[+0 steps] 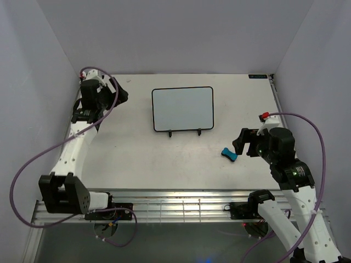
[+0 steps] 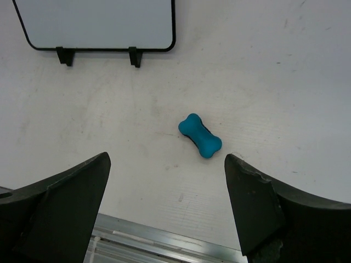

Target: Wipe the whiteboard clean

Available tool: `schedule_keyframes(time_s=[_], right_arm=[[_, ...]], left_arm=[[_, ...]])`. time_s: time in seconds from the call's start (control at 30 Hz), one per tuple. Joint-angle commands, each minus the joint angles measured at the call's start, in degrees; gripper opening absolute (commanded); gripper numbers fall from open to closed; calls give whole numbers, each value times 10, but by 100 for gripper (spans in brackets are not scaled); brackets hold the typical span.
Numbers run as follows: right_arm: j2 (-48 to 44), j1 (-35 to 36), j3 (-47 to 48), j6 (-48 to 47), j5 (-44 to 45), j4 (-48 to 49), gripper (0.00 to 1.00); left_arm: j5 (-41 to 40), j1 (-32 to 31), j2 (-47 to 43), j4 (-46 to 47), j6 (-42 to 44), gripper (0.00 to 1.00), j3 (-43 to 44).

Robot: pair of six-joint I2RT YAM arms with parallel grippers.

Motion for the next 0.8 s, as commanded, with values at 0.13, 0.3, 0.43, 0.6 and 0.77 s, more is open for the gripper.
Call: schedule_keyframes(time_s=[0.13,0.3,0.43,0.6,0.77], right_arm=[[-8,-2,105,-39,113,-43,90],[-11,-2,160,-45,137,-89,90],[-28,-2,197,-52,109,-116,90],[-64,-2,199,-45,126,-126,90],[-77,-2,186,-37,136,-143,90]], left_arm=[[-25,-2,-288,-114,-19,98,-148],[7,-3,-411,-156,16,98,-147],[-24,-2,-452,-234,65,98,-122],[-72,-3,-531,-276,89,98,-136],[-104,-12,-566,-277,95,98,-171]])
